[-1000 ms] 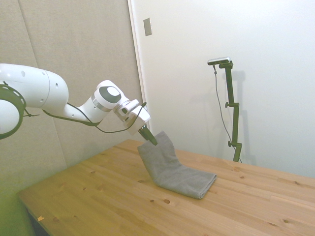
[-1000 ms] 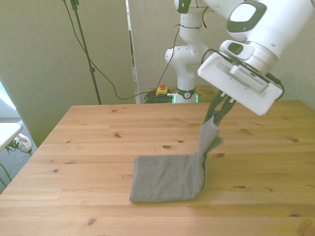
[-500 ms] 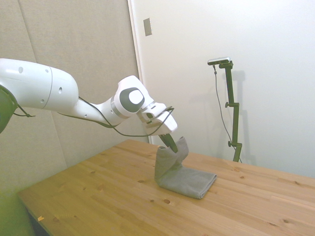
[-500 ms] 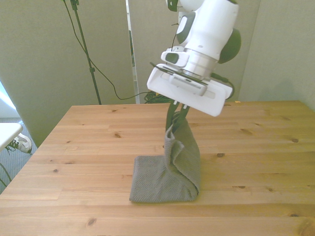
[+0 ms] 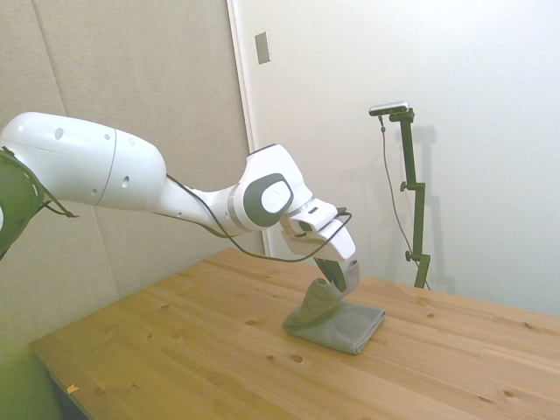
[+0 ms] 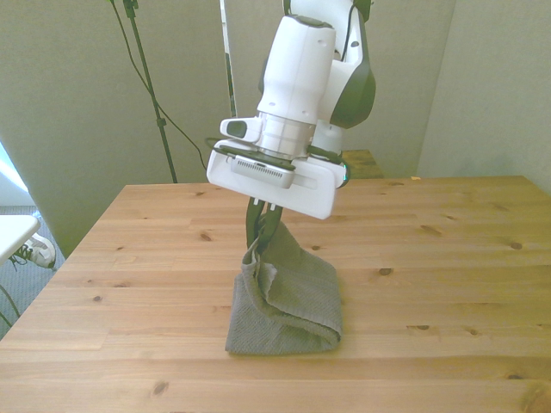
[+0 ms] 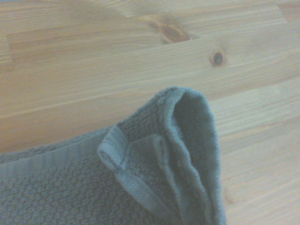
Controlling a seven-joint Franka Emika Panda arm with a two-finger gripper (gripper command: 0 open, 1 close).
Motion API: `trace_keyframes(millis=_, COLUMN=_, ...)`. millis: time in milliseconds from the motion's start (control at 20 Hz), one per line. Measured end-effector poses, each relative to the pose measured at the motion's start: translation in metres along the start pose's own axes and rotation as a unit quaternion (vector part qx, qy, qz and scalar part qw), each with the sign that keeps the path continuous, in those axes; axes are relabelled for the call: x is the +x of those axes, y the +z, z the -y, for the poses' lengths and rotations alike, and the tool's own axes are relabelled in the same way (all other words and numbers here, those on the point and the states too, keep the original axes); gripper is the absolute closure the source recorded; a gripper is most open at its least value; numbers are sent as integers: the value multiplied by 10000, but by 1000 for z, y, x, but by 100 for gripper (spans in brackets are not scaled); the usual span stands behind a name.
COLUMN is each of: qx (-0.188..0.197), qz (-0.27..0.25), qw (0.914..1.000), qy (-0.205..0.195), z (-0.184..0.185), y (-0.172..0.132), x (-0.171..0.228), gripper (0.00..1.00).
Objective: Fold the towel
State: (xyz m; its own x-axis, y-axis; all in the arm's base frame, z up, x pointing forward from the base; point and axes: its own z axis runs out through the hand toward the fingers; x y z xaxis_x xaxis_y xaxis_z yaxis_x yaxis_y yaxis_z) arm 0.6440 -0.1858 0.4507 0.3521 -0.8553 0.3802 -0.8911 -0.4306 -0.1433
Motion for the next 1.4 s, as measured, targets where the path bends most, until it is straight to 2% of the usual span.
trace_keyframes(millis=100, qx=46, qz=79, qw=10000, qy=16, z=-5, y=10, x=9, gripper=100)
trace_keyframes(millis=150, qx=32, qz=86, qw=9999, qy=44, z=-7, y=14, x=13, gripper=0)
trace_keyframes(millis=500, qx=22, qz=5, qw=10000, qy=64, z=-5, y=28, x=21, gripper=0)
trace_keyframes(millis=1000, qx=115, qz=-119, qw=9998, qy=95, z=-7, y=20, x=28, gripper=0)
trace_keyframes(millis=1100, qx=198, qz=-45, qw=9998, qy=-15, z=-4, y=9, x=22, gripper=0)
trace_keyframes(millis=1200, qx=294, qz=334, qw=9988, qy=-222, z=-1, y=-12, x=-1, gripper=0)
trace_keyframes(millis=1400, qx=198, qz=1131, qw=9906, qy=-747, z=-9, y=-75, x=-87, gripper=0)
